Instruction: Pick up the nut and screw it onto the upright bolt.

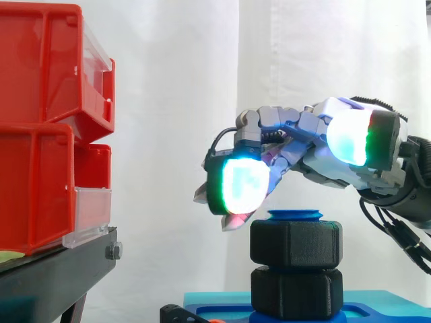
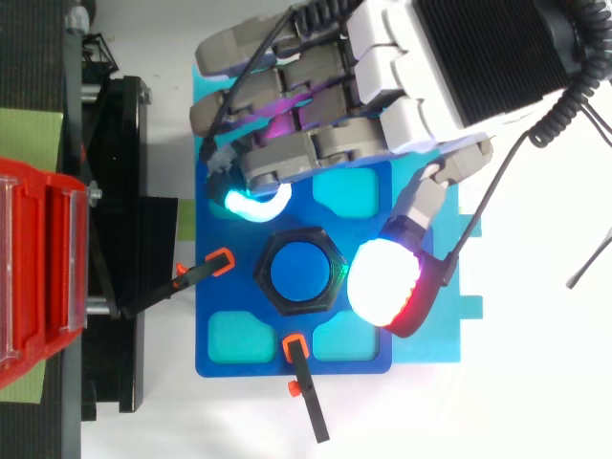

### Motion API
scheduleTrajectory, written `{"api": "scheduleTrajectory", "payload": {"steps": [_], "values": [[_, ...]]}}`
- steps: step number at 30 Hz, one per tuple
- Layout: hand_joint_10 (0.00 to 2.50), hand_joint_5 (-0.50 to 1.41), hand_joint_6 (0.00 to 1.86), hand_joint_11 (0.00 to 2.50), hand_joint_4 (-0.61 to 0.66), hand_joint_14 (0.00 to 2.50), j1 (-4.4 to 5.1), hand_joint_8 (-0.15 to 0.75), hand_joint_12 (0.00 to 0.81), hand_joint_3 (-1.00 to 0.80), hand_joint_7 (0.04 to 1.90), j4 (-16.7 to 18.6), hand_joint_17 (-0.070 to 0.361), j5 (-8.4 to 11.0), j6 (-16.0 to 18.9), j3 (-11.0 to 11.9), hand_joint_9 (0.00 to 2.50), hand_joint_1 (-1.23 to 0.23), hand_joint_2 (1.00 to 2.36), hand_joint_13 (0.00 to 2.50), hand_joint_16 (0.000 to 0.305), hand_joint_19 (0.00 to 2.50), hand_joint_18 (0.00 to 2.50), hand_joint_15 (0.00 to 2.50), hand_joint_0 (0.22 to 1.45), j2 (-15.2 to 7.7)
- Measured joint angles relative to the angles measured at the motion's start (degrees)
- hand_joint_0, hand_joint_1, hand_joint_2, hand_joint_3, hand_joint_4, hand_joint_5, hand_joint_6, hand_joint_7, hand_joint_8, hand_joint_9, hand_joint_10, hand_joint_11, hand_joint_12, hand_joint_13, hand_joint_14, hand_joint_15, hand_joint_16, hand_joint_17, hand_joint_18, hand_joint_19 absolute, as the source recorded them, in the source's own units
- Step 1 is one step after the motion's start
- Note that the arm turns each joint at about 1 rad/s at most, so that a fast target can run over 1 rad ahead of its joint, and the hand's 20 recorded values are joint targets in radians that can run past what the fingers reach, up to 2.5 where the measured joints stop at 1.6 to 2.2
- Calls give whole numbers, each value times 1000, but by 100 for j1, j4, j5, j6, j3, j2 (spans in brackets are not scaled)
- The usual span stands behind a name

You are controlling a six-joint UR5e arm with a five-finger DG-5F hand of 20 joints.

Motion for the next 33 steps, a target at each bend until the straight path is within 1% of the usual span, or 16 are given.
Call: {"api": "scheduleTrajectory", "payload": {"steps": [1, 3, 4, 9, 14, 21, 25, 29, 31, 33], "values": [[0, -76, 504, 0, 270, 0, 10, 257, 243, -500, 1026, 2, 76, 2, -1, 3, 899, -74, 1000, 696, 34, 114, 472, 0, 475, 0], [0, -87, 504, 0, 263, 0, 43, 256, 243, -500, 959, -2, 76, 9, -4, 3, 890, -74, 1000, 695, 34, 108, 469, 0, 475, -1], [0, -98, 503, 0, 238, 0, 61, 250, 243, -500, 873, -7, 76, 12, -5, 3, 874, -76, 1000, 683, 34, 110, 456, 0, 475, -1], [0, -106, 503, 0, 212, 0, 145, 243, 239, -500, 784, -21, 77, 54, -8, 6, 858, -77, 1000, 656, 34, 98, 442, 0, 475, -1], [0, -100, 503, 0, 225, 0, 229, 242, 242, -500, 798, -124, 76, 121, -16, 5, 850, -75, 1000, 653, 34, 98, 431, 0, 476, -1], [0, -90, 503, 0, 238, 0, 320, 246, 242, -500, 846, -475, 75, 285, -67, -18, 848, -77, 1000, 650, 34, 99, 423, 0, 478, -1], [0, -84, 504, 0, 254, 0, 342, 248, 242, -500, 883, -571, 75, 343, -91, -67, 850, -78, 1000, 649, 33, 99, 422, 0, 479, -2], [0, -79, 504, 0, 260, 0, 345, 250, 242, -500, 920, -575, 75, 349, -95, -159, 852, -81, 1000, 651, 33, 99, 423, 0, 480, -2], [0, -67, 504, 0, 282, 0, 343, 250, 243, -500, 1031, -575, 74, 350, -98, -195, 855, -84, 1000, 653, 33, 99, 425, 0, 480, -2], [0, -61, 504, 0, 275, 0, 337, 254, 242, -500, 1106, -574, 74, 350, -98, -216, 863, -88, 1000, 655, 33, 100, 424, 0, 481, -2]]}}
